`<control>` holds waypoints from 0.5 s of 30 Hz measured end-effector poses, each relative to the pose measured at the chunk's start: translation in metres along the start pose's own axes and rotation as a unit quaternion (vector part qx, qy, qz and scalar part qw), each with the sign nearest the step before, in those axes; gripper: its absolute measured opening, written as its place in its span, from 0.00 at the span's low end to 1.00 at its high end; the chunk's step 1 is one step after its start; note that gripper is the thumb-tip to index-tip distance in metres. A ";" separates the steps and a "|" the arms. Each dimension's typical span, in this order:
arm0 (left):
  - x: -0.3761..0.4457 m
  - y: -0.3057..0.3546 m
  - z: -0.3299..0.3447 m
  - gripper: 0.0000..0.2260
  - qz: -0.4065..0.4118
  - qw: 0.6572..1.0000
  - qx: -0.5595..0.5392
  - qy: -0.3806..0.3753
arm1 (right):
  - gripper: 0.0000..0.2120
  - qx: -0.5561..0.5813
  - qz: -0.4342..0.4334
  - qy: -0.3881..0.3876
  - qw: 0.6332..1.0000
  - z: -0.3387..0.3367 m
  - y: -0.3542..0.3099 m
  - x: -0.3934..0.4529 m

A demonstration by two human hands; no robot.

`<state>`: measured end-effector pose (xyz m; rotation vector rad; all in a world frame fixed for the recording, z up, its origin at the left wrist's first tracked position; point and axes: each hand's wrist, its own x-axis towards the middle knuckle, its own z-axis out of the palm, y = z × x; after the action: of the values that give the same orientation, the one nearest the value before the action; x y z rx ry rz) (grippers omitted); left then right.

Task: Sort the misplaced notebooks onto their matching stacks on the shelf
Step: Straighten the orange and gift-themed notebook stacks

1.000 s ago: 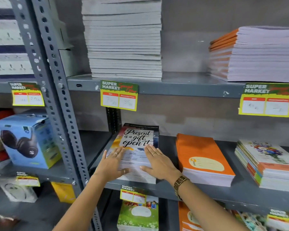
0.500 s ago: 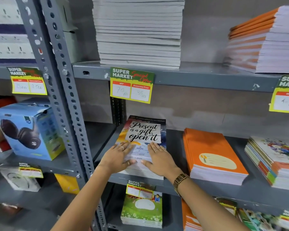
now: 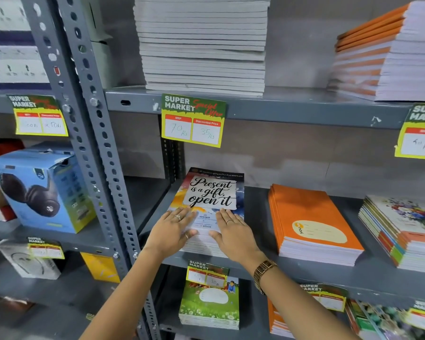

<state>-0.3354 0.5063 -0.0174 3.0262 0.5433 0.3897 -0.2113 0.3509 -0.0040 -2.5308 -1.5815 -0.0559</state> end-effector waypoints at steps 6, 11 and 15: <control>0.000 -0.001 -0.001 0.47 0.000 1.000 -0.015 0.001 | 0.29 -0.009 0.001 0.002 1.000 0.000 -0.004 -0.003; -0.001 0.000 -0.003 0.48 0.002 1.000 -0.022 0.001 | 0.29 -0.012 0.002 0.009 1.000 0.000 -0.004 -0.004; -0.001 0.000 -0.003 0.49 0.000 1.000 -0.026 0.001 | 0.28 0.000 0.002 0.015 1.000 0.000 -0.004 -0.004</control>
<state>-0.3373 0.5053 -0.0148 2.9772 0.5249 0.4001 -0.2171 0.3491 -0.0042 -2.5208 -1.5663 -0.0933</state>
